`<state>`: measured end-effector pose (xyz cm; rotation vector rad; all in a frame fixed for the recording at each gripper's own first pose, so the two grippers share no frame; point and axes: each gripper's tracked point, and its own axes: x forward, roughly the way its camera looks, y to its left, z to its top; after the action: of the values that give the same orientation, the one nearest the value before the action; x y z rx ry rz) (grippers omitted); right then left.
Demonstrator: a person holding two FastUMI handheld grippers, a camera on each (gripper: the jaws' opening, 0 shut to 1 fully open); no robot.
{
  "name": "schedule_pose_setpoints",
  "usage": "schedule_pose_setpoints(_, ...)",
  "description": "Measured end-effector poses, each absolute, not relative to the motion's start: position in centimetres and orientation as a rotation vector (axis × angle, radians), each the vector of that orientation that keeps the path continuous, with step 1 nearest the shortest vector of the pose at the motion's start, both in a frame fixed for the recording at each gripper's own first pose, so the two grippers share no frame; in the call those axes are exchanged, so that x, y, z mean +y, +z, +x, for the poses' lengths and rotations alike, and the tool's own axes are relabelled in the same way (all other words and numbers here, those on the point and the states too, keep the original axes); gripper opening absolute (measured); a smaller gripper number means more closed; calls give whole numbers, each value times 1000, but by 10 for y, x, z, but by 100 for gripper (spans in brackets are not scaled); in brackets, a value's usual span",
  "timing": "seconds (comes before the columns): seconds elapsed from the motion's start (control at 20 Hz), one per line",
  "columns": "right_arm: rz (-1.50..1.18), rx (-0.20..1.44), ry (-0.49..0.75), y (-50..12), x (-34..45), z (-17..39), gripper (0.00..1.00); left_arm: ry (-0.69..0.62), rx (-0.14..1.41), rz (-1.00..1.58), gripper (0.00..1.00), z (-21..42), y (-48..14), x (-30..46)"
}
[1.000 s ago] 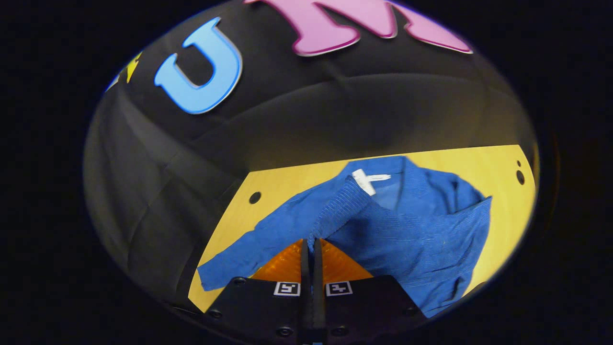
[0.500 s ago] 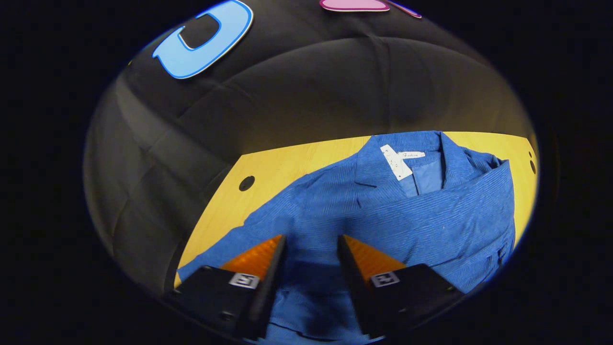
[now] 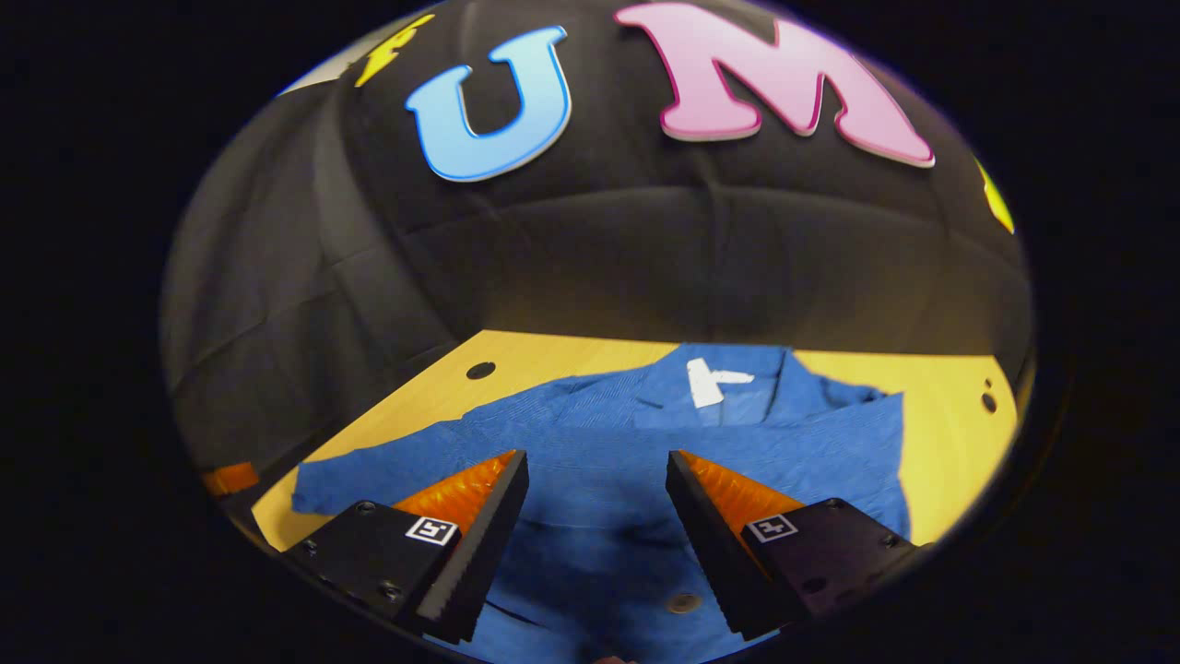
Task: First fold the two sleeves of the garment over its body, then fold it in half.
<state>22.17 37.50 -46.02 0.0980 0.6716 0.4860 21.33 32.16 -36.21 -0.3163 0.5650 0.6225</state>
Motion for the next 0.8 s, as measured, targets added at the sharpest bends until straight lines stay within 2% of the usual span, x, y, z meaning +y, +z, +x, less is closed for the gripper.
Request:
schedule_pose_setpoints(0.15,117,572,460,-430,343,211,97,636,614,-380,83,228,-387,344)
schedule_pose_setpoints(0.3,120,545,427,-404,302,203,97,653,670,-379,83,239,-410,360)
schedule_pose_setpoints(0.55,20,447,339,-354,216,204,98,700,799,-343,83,242,-445,372)
schedule_pose_setpoints(0.75,-77,418,256,-342,159,199,97,692,817,-253,84,247,-440,373)
schedule_pose_setpoints(0.8,-68,438,237,-345,151,196,98,686,824,-251,81,244,-434,372)
